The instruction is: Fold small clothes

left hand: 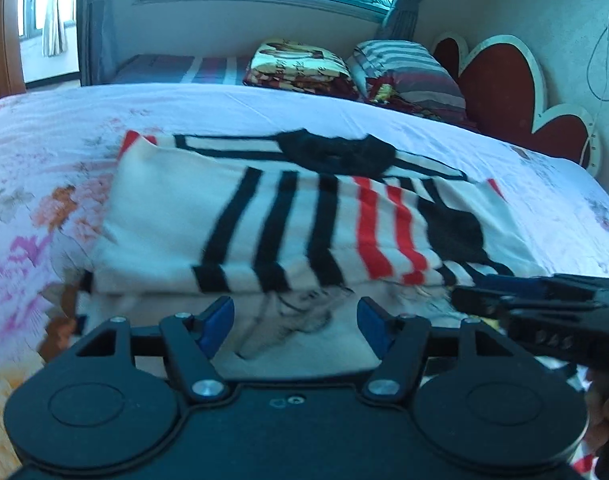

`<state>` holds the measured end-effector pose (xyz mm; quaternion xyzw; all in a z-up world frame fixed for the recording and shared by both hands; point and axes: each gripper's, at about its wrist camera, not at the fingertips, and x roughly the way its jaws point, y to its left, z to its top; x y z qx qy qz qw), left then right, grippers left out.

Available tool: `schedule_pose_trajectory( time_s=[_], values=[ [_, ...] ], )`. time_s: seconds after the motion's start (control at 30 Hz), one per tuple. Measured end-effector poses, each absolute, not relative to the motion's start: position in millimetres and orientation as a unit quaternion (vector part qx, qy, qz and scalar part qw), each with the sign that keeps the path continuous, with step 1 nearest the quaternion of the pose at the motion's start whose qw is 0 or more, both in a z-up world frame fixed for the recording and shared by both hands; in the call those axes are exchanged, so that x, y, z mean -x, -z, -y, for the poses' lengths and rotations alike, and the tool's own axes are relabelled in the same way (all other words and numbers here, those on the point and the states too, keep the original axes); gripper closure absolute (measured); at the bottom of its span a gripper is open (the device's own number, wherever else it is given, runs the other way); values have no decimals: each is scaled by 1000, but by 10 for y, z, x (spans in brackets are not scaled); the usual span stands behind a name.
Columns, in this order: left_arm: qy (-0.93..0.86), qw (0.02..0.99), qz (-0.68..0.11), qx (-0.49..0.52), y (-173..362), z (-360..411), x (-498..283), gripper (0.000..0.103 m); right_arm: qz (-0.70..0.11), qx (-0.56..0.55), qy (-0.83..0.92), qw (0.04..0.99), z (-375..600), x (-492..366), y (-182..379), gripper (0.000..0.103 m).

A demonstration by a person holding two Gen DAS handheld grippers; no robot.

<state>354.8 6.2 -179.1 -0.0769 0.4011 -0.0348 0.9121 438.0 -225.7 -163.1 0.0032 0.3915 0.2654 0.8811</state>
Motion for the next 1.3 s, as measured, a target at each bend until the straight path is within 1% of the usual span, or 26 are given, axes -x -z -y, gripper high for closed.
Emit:
schedule_pose_trajectory(
  time_s=[0.1,0.13,0.17,0.27,0.43,0.6,0.77,0.87,1.03,1.17,1.3],
  values=[
    [35,907,-413,75,1860,63,-3474,37,-398,12,-285,872,2166,-4237,1693,59],
    [31,905,-417,72,1890,85,-3446,37,-400,17,-289,870,2148,-4196,1717,63],
    [27,902,-424,71,1929,88,-3411,37,-403,18,-294,867,2145,-4160,1740,64],
    [9,893,-446,65,2053,41,-3285,37,-408,45,-290,865,2146,-4053,1799,64],
    [3,896,-442,35,2078,-27,-3039,37,-400,85,-253,877,2448,-3820,1888,64],
    [4,898,-439,35,2057,-142,-2828,37,-404,77,-197,890,2893,-3614,1883,64],
    [9,900,-434,35,2028,-195,-2646,37,-414,62,-158,894,2989,-3416,1810,64],
    [9,902,-430,47,1952,-215,-2514,37,-411,22,-162,897,2934,-3248,1678,64],
    [45,910,-409,53,1812,-94,-2310,35,-398,-1,-191,897,2543,-2945,1511,64],
    [68,910,-406,45,1837,36,-2242,34,-403,8,-206,892,2211,-2798,1537,64],
    [66,902,-426,31,2015,9,-2163,34,-421,38,-198,884,2093,-2634,1709,64]
  ],
)
